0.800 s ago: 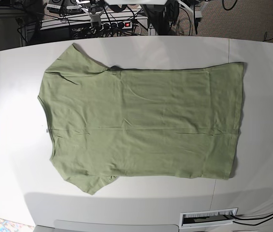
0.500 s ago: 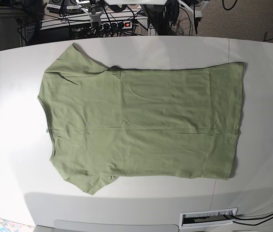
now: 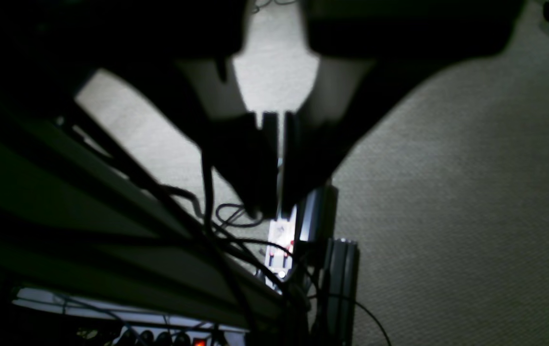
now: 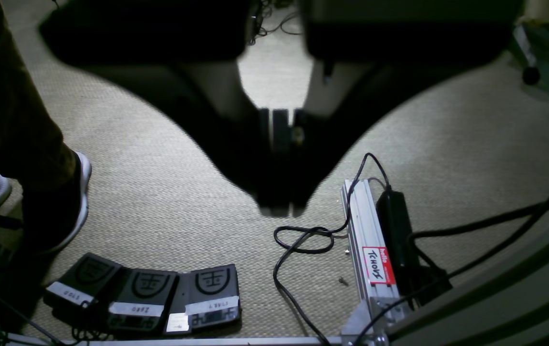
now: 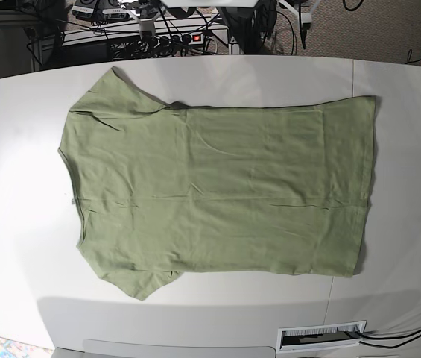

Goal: Fold the T-shirt properly

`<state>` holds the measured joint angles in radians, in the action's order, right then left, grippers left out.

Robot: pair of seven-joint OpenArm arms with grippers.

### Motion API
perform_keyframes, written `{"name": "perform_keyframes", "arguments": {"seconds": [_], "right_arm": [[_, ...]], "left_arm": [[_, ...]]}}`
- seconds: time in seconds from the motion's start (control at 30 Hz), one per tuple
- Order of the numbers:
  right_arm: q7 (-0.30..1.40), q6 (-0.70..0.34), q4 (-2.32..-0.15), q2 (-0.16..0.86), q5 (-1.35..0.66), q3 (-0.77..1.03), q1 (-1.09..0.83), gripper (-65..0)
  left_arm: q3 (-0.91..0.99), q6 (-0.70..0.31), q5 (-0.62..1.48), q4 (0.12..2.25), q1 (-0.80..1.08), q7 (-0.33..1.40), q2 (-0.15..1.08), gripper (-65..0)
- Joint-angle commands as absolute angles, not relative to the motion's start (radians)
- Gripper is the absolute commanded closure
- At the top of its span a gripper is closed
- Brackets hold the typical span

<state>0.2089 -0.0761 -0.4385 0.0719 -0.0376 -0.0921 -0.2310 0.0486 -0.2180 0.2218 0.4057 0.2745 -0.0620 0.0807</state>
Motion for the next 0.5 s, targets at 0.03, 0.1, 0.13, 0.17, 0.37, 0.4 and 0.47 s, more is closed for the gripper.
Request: {"name": "perform_keyframes", "arguments": {"seconds": [0.03, 0.1, 0.13, 0.17, 0.37, 0.4, 0.47], "right_arm": [[0.209, -0.080, -0.443, 0.078, -0.036, -0.093, -0.244, 0.0], [0.210, -0.081, -0.443, 0.078, -0.033, -0.093, -0.252, 0.0], [0.210, -0.085, -0.443, 0.078, -0.029, -0.093, -0.255, 0.0], [0.209, -0.091, -0.443, 0.083, -0.025, -0.093, -0.261, 0.0], [0.208, -0.140, -0.443, 0.118, -0.026, -0.093, -0.294, 0.0], [0.209, -0.142, -0.445, 0.126, -0.026, -0.093, -0.301, 0.0], [0.210, -0.143, -0.446, 0.144, -0.026, -0.093, -0.316, 0.0]], "left_arm": [[0.048, -0.229, 0.224, 0.409, 0.288, -0.069, 0.083, 0.0], [0.048, -0.229, 0.224, 0.409, 0.292, -0.069, 0.084, 0.0], [0.048, -0.229, 0.224, 0.411, 0.297, -0.069, 0.084, 0.0], [0.048, -0.229, 0.224, 0.415, 0.303, -0.070, 0.084, 0.0], [0.048, -0.229, 0.224, 0.475, 0.370, -0.080, 0.089, 0.0], [0.048, -0.231, 0.224, 0.490, 0.384, -0.080, 0.093, 0.0], [0.048, -0.237, 0.224, 0.521, 0.412, -0.079, 0.107, 0.0]]}}
